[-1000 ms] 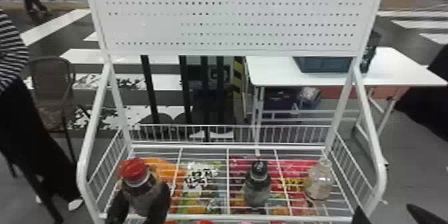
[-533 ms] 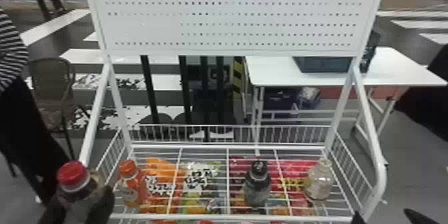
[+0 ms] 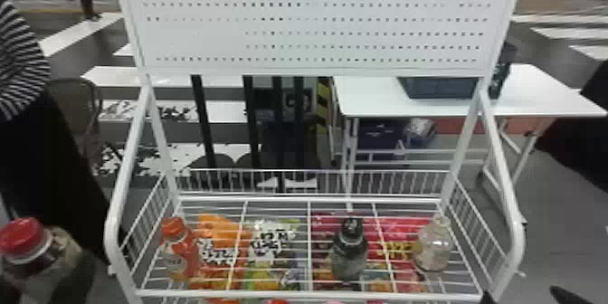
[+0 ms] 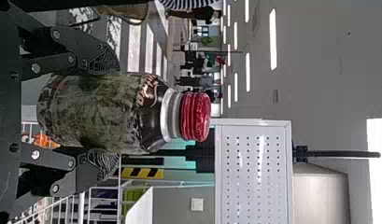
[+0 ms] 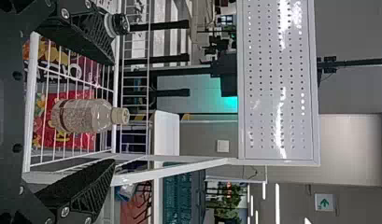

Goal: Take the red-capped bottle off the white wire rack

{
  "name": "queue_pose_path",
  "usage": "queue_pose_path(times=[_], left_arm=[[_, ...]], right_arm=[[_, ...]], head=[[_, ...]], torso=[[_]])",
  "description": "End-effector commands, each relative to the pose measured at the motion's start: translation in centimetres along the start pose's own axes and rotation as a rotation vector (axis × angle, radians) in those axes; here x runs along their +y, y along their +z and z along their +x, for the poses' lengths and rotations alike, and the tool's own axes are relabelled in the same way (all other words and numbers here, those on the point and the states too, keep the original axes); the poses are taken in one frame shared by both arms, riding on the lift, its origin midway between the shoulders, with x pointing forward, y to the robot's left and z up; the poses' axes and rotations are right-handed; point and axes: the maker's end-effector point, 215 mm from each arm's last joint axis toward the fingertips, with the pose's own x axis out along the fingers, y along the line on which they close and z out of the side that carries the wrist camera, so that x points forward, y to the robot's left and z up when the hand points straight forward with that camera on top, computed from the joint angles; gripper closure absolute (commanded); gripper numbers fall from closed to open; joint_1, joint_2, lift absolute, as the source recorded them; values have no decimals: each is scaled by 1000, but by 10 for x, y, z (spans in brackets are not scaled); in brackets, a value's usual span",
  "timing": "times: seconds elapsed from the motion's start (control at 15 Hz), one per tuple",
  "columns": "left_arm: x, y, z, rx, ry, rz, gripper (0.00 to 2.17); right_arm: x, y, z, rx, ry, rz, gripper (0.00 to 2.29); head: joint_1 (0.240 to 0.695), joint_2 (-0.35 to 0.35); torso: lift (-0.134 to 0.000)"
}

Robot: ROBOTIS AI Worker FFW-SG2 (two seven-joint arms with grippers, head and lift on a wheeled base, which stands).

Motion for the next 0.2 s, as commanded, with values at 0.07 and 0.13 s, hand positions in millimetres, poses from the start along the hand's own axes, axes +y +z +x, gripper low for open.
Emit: queue_pose_path(times=[0.07, 0.13], left_arm=[[-5, 0, -2, 1, -2, -10, 1372], [-6, 0, -2, 1, -5, -11, 1372]], right_arm=[[0, 5, 0, -9, 4, -4, 144], [0, 4, 0, -7, 3, -5, 144]], head=[[499, 0], [499, 0]], torso=[[0], [0]])
